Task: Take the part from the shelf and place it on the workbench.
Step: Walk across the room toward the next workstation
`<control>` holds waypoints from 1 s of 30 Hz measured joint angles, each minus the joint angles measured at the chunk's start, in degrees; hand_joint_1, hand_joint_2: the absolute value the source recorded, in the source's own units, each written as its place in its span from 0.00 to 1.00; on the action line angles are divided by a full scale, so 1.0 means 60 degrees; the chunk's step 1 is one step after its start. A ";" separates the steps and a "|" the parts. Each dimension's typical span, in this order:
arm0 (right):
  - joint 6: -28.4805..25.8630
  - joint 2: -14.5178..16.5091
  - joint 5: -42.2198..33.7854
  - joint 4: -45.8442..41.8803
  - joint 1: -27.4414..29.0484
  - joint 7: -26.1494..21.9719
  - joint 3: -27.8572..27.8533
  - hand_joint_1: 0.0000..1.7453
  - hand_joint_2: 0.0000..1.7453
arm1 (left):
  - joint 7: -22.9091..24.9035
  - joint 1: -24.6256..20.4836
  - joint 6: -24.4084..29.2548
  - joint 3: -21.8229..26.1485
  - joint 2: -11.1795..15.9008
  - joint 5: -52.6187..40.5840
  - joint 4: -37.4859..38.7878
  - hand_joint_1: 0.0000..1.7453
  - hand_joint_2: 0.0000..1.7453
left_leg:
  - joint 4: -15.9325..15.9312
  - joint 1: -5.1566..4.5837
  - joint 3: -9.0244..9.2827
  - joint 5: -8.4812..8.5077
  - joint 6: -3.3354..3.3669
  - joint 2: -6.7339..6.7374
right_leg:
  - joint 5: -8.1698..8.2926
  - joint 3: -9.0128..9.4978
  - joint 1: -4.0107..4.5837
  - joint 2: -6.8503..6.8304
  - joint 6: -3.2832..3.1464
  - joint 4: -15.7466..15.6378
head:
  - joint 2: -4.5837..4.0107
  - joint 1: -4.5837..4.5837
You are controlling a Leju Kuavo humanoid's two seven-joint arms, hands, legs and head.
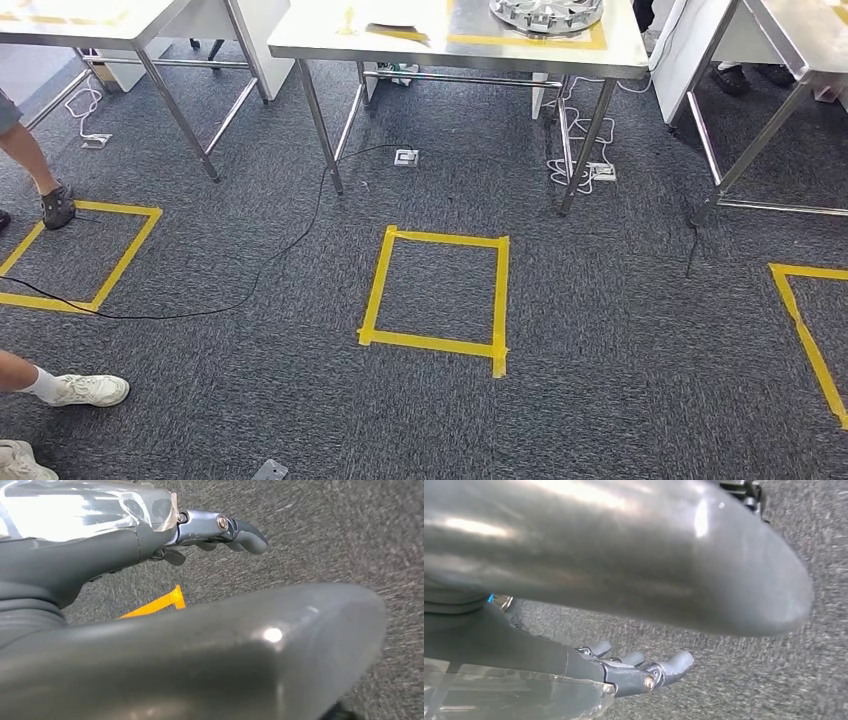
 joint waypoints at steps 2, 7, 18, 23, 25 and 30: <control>0.0000 0.0021 0.0014 0.0005 0.0012 0.0009 -0.0001 0.00 0.00 | -0.0005 0.0001 0.0001 -0.0058 0.0015 -0.0003 0.0000 0.00 0.00 | 0.0545 -0.0008 -0.0143 -0.0128 0.0035 -0.0013 | 0.0050 -0.0067 0.0073 0.0000 -0.0030 0.0004 | 0.0000 -0.0001; 0.0003 0.0094 0.0129 0.0012 -0.0007 0.0065 0.0000 0.00 0.00 | -0.0008 -0.0045 0.0025 -0.0187 0.0083 -0.0003 0.0000 0.00 0.00 | -0.2033 -0.0190 0.1352 0.0844 0.0528 0.0064 | 0.0122 -0.0093 0.0198 -0.0044 0.0031 0.0013 | 0.0000 0.0009; 0.0047 0.0068 0.0310 0.0025 -0.0020 0.0255 0.0007 0.00 0.00 | 0.0000 -0.0115 0.0140 -0.0443 0.0042 -0.0005 0.0000 0.00 0.00 | -0.2588 -0.0173 0.1243 0.1332 0.0638 -0.0403 | -0.0841 -0.1189 0.0032 -0.0080 0.0367 0.2386 | 0.0000 0.0028; 0.0055 0.0033 0.0316 0.0029 -0.0020 0.0266 0.0007 0.00 0.00 | 0.0004 -0.0139 0.0158 -0.0487 0.0005 -0.0009 0.0000 0.00 0.00 | -0.2303 -0.0183 0.1024 0.1308 0.0424 -0.0766 | -0.0110 0.0046 -0.0030 0.0354 0.0417 0.0002 | 0.0000 0.0027; 0.0058 0.0038 0.0326 0.0031 -0.0022 0.0273 0.0009 0.00 0.00 | 0.0006 -0.0123 0.0169 -0.0493 0.0011 -0.0015 0.0000 0.00 0.00 | -0.2273 -0.0153 0.0940 0.1340 0.0330 -0.0859 | -0.0055 0.0030 0.0002 0.0222 0.0252 0.0026 | 0.0000 0.0022; 0.0055 0.0041 0.0349 0.0039 -0.0014 0.0275 0.0010 0.00 0.00 | 0.0020 -0.0138 0.0169 -0.0501 0.0016 -0.0016 0.0000 0.00 0.00 | -0.0260 -0.0081 0.0025 0.0171 0.0111 -0.0162 | 0.0022 -0.0027 0.0012 -0.0187 0.0010 0.0003 | 0.0000 -0.0007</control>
